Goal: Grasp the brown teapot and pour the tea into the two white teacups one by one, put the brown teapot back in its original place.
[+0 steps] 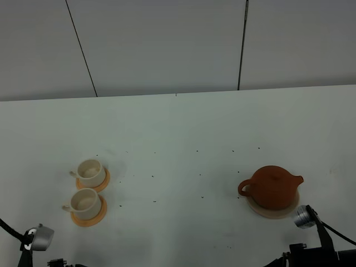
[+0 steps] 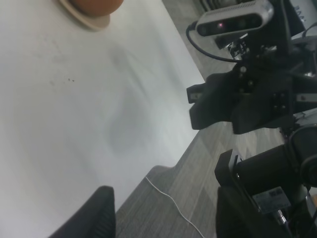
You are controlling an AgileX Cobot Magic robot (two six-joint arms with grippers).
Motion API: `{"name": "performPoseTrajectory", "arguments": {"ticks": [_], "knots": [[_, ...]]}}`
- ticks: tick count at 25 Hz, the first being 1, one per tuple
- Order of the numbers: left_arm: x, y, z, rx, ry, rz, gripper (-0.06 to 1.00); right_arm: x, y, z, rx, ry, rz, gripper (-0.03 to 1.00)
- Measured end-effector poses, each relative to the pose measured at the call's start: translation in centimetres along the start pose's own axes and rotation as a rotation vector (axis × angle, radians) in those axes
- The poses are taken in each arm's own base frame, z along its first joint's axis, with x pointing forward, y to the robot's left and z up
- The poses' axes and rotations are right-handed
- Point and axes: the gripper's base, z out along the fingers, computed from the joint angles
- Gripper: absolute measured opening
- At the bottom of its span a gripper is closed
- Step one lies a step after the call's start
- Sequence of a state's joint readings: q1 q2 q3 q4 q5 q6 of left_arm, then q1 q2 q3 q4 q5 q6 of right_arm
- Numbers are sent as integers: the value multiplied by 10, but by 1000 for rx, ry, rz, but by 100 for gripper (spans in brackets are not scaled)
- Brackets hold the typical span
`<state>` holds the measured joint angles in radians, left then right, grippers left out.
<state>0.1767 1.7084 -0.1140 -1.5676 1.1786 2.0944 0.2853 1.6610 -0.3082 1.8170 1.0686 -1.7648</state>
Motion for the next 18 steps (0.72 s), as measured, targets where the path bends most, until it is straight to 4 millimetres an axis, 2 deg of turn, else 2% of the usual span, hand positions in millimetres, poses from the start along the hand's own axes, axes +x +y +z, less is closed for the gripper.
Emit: {"name": "performPoseTrajectory", "arguments": {"ticks": [7, 18], "knots": [[0, 0, 0, -1, -1, 0, 52, -2, 11, -1, -116, -27, -58, 41], [-4, 2, 0, -21, -37, -14, 52, -10, 12, 0, -128, -42, -90, 41]]}}
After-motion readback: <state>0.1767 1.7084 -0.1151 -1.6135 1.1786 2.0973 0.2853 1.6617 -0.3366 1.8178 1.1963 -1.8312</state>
